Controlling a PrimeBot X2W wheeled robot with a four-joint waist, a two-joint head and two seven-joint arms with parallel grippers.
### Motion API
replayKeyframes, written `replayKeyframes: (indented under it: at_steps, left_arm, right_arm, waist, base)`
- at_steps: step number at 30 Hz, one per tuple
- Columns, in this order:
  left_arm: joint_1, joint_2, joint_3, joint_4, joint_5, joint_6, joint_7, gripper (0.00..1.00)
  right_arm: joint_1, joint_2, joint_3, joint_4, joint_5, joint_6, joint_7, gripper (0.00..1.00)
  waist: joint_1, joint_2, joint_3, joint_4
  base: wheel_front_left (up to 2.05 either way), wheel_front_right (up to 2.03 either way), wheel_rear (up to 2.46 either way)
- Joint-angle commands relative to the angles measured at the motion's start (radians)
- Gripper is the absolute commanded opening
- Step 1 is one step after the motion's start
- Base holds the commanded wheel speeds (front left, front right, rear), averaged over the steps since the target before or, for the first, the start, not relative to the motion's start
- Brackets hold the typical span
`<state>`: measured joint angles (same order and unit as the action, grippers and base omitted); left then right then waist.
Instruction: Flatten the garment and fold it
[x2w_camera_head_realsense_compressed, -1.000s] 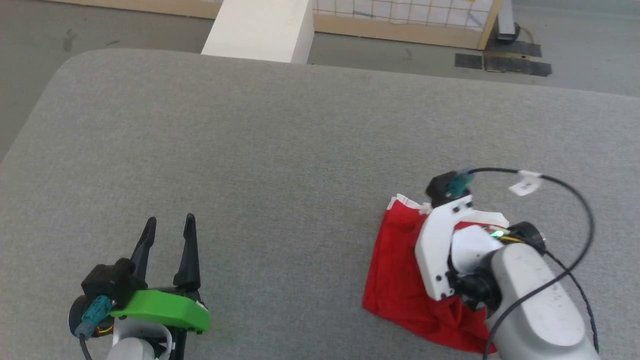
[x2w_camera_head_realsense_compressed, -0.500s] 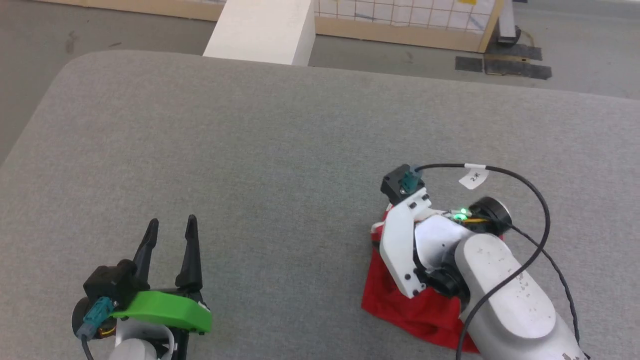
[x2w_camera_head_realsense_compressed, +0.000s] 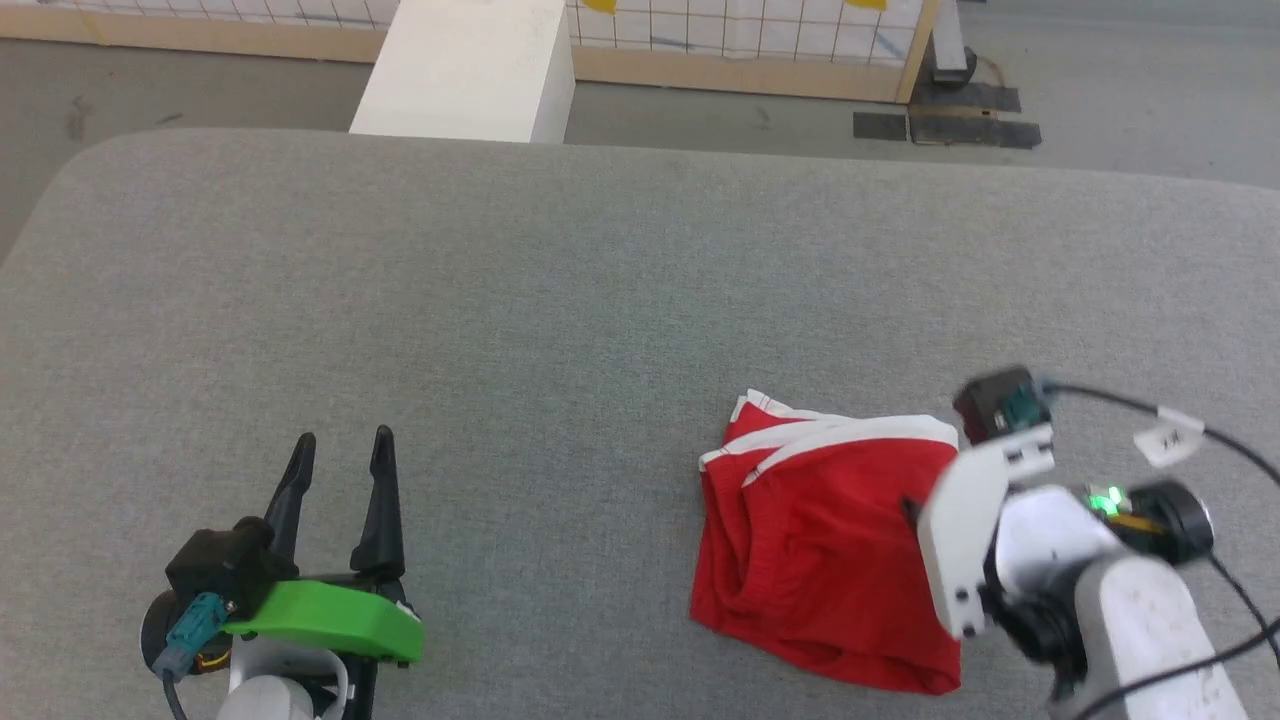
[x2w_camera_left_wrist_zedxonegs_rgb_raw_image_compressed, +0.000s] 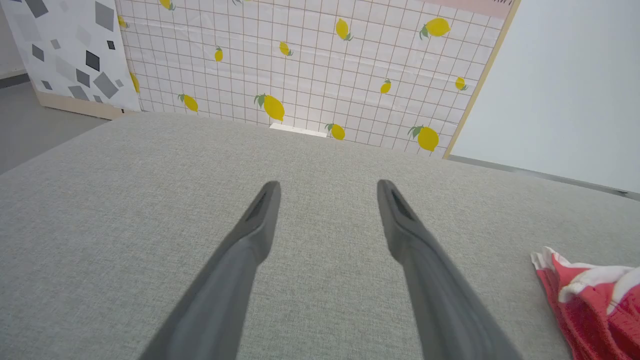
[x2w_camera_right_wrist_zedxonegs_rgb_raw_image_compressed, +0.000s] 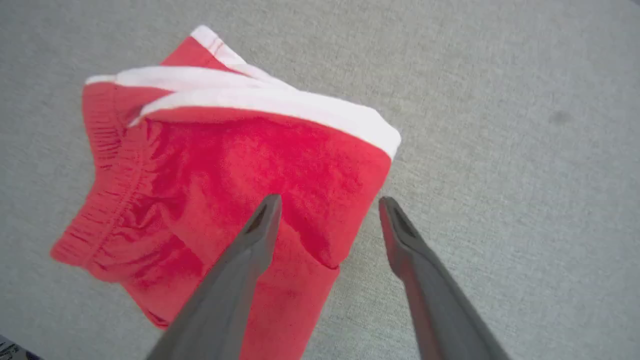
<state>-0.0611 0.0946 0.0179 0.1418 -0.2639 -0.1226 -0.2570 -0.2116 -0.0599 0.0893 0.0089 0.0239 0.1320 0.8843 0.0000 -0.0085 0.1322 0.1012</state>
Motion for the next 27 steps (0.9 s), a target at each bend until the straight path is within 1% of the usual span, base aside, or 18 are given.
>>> replayKeyframes:
  at_steps: [1, 6, 9, 15, 16, 17, 18, 19, 24, 25, 27]
  left_arm:
    - [0.006, -0.003, 0.0, -0.004, 0.006, -0.006, -0.005, 1.0]
    - [0.0, -0.002, -0.004, -0.003, 0.001, -0.007, -0.005, 1.0]
    - [-0.009, -0.001, -0.012, -0.001, -0.001, -0.007, -0.005, 1.0]
    - [-0.019, 0.006, -0.018, 0.004, -0.006, -0.007, -0.005, 1.0]
    - [-0.018, 0.007, -0.018, 0.005, -0.006, -0.008, -0.005, 1.0]
    - [-0.017, 0.008, -0.017, 0.005, -0.006, -0.008, -0.005, 1.0]
    - [-0.015, 0.009, -0.017, 0.006, -0.006, -0.008, -0.005, 1.0]
    - [-0.013, 0.009, -0.016, 0.007, -0.005, -0.008, -0.005, 1.0]
    - [-0.002, 0.009, -0.009, 0.002, -0.006, -0.008, -0.005, 1.0]
    - [0.0, 0.009, -0.009, -0.002, -0.006, -0.008, -0.005, 1.0]
    - [0.007, 0.012, -0.005, -0.013, -0.005, -0.008, -0.005, 1.0]
  right_arm:
    - [0.032, 0.003, -0.008, -0.011, -0.009, -0.001, 0.008, 1.0]
    - [0.073, 0.008, -0.012, 0.008, -0.015, -0.001, 0.011, 1.0]
    - [0.064, 0.009, -0.014, 0.058, -0.021, -0.001, 0.0, 1.0]
    - [0.036, 0.009, -0.002, 0.173, 0.003, -0.001, -0.043, 1.0]
    - [0.031, 0.009, -0.002, 0.192, 0.006, -0.001, -0.048, 0.88]
    - [0.028, 0.009, -0.002, 0.204, 0.005, -0.001, -0.054, 0.6]
    - [0.023, 0.009, -0.001, 0.219, 0.002, -0.001, -0.061, 0.21]
    - [0.02, 0.01, -0.001, 0.229, 0.001, -0.001, -0.065, 0.0]
    - [0.0, 0.007, 0.03, 0.242, -0.018, -0.001, -0.088, 0.0]
    - [-0.004, -0.002, 0.045, 0.238, -0.019, -0.001, -0.089, 0.0]
    - [-0.018, -0.044, 0.106, 0.226, -0.015, -0.001, -0.085, 0.0]
  waist:
    - [0.0, 0.0085, 0.008, -0.005]
    - [0.0, 0.0085, 0.022, -0.007]
    - [0.0, 0.0085, 0.033, 0.001]
    - [0.0, 0.0085, 0.036, 0.015]
    - [0.0, 0.0085, 0.035, 0.016]
    - [0.0, 0.0085, 0.033, 0.016]
    - [0.0, 0.0085, 0.03, 0.016]
    - [0.0, 0.0085, 0.027, 0.016]
    - [0.0, 0.0085, 0.016, -0.002]
    - [0.0, 0.0085, 0.016, -0.011]
    - [0.0, 0.0085, 0.016, -0.042]
  base:
    - [0.0, 0.0, 0.0]
    - [0.0, 0.0, 0.0]
    - [0.0, 0.0, 0.0]
    - [0.0, 0.0, 0.0]
    - [0.0, 0.0, 0.0]
    - [0.0, 0.0, 0.0]
    - [0.0, 0.0, 0.0]
    - [0.0, 0.0, 0.0]
    - [0.0, 0.0, 0.0]
    - [0.0, 0.0, 0.0]
    - [0.0, 0.0, 0.0]
